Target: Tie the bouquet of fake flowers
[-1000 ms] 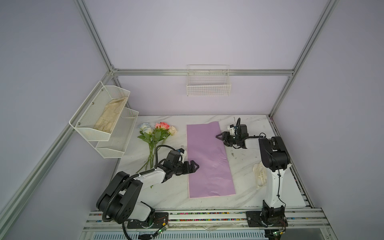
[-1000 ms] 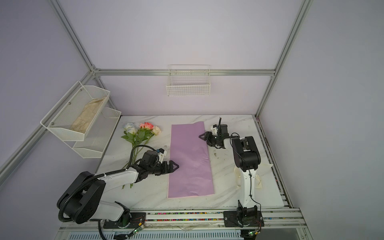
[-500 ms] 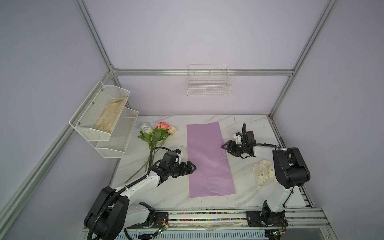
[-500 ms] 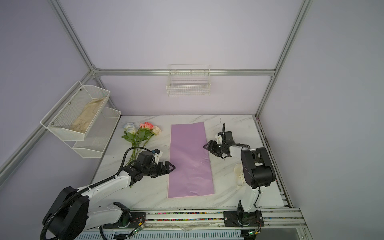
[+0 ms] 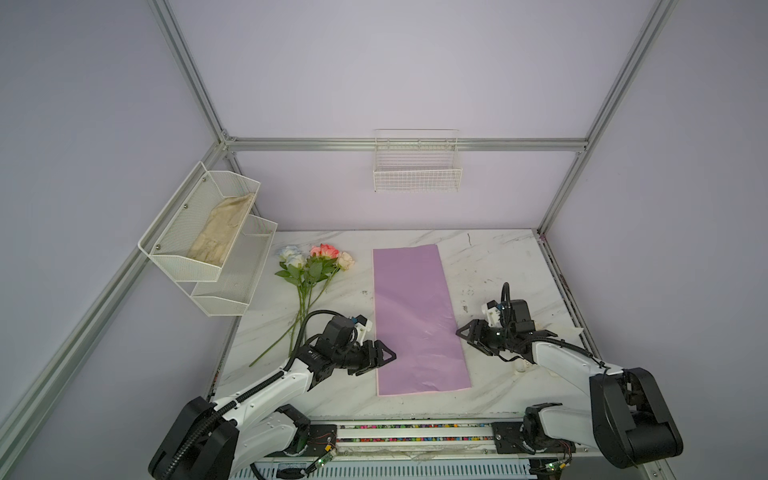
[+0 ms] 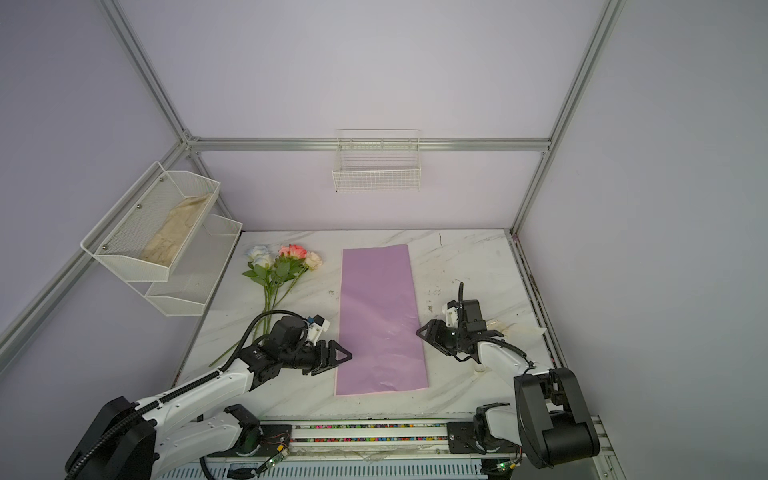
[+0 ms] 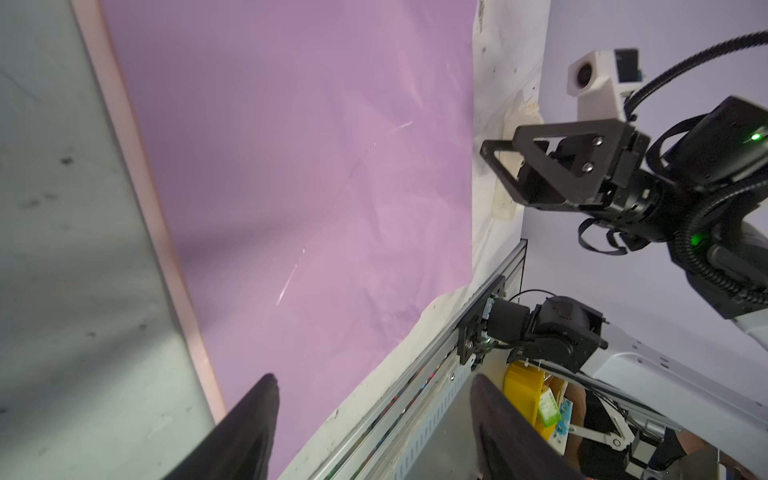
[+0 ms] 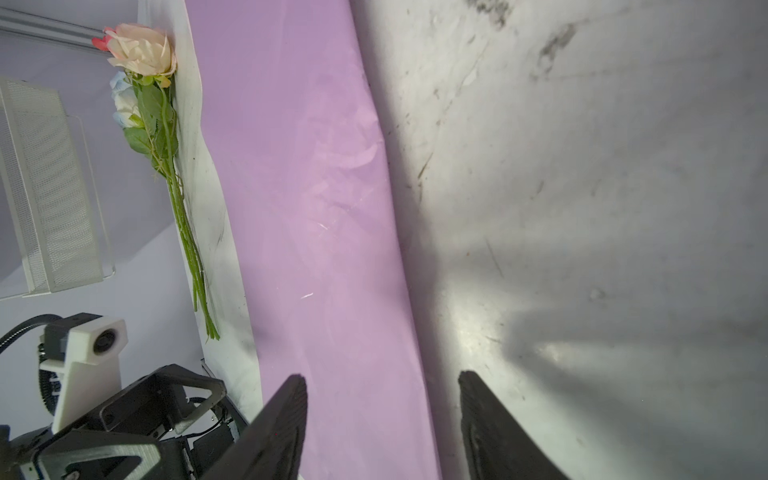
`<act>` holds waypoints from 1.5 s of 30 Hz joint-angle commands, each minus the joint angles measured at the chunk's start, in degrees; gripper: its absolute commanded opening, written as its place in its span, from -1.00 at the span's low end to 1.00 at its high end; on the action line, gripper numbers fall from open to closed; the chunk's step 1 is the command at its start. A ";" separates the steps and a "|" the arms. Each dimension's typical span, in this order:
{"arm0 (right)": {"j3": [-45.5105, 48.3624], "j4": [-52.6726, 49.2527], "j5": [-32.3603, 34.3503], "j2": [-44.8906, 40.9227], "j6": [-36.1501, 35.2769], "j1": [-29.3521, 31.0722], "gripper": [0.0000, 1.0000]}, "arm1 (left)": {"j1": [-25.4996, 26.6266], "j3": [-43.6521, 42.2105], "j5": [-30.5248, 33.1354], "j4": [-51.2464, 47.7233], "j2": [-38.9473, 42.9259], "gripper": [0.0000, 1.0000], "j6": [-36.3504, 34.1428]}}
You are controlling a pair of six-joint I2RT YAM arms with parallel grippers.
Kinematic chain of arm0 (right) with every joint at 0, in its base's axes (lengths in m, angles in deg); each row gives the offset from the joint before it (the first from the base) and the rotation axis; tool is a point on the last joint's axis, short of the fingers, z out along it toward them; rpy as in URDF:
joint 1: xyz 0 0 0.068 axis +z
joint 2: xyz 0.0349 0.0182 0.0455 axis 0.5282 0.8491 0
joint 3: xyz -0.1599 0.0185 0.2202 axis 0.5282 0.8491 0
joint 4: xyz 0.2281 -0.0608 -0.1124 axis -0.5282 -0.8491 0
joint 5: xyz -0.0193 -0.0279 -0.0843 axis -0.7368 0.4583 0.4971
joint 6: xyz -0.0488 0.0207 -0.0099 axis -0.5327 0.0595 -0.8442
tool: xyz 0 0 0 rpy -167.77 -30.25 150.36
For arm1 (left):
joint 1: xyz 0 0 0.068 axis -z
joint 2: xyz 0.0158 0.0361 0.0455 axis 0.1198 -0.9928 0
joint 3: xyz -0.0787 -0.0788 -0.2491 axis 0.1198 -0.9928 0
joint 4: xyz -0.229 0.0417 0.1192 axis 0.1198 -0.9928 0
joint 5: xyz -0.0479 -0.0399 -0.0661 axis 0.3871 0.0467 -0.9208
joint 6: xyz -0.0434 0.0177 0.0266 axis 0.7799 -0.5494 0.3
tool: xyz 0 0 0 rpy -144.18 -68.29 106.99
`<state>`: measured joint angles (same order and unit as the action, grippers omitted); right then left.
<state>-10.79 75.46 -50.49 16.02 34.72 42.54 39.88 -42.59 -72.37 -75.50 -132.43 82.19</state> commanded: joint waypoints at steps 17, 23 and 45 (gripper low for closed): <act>-0.68 -1.23 -0.12 3.52 -1.00 0.68 0.19 | 2.95 -3.46 0.59 -1.48 -2.42 0.44 0.47; -0.68 -1.04 0.22 4.48 -1.18 0.77 0.16 | 3.15 -4.12 -0.18 1.14 -4.83 0.43 0.38; -4.88 -7.08 6.93 3.08 -4.89 0.86 0.26 | 3.59 -3.19 1.03 22.61 -8.75 0.01 7.15</act>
<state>-13.15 73.05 -48.51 20.91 31.99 43.15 43.07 -47.27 -72.07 -58.62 -140.94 87.76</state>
